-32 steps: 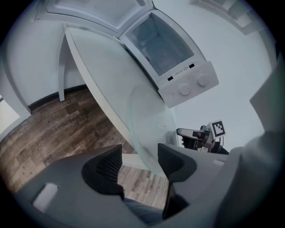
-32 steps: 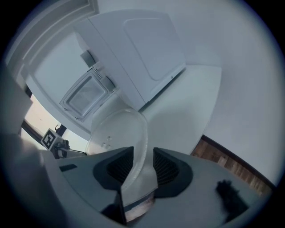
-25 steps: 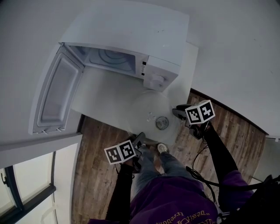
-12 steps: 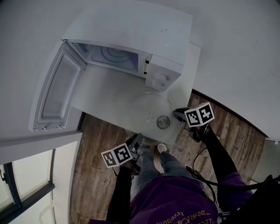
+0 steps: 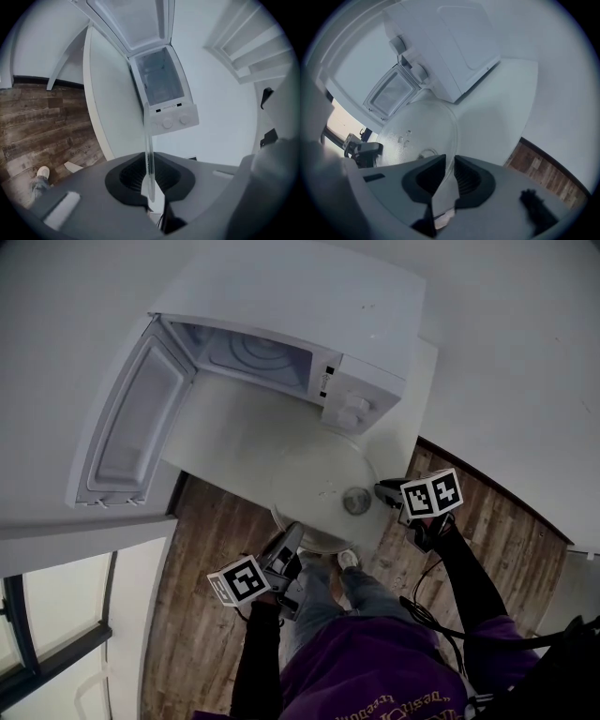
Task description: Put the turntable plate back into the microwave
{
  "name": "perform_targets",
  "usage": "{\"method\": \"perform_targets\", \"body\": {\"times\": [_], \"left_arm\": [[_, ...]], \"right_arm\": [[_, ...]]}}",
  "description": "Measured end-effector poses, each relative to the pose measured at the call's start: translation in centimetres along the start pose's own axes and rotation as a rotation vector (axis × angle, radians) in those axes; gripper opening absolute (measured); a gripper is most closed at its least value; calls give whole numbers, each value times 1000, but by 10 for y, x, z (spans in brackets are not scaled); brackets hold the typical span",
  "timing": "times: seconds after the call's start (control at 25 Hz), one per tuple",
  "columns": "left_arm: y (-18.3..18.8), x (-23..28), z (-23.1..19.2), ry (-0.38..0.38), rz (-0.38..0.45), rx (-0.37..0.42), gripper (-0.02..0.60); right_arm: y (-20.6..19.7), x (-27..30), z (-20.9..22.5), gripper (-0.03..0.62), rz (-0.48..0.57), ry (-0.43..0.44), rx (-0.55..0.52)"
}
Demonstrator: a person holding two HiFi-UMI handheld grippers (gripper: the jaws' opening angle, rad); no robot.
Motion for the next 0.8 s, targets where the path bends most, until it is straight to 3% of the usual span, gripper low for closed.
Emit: {"method": "perform_targets", "body": {"times": [0.36,0.6,0.8], "left_arm": [[6,-8,2,-35,50,-28,36],[7,-15,-4,-107,115,-135,44],[15,-21,-9,-167,188,-189,51]], "right_arm": [[-6,2,-9,64,40,33,30],[-26,-9,-40,114,42,143,21],[-43,-13,-62,133,98,325,176]]}}
Point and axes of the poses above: the fingertips, and each gripper's own axes: x forward along the fingers, z to its right, y out of its top, the point moved 5 cm from there along -x, backward along the fingers, and after that the axes turned 12 degrees about -z, right-handed, at the moved point
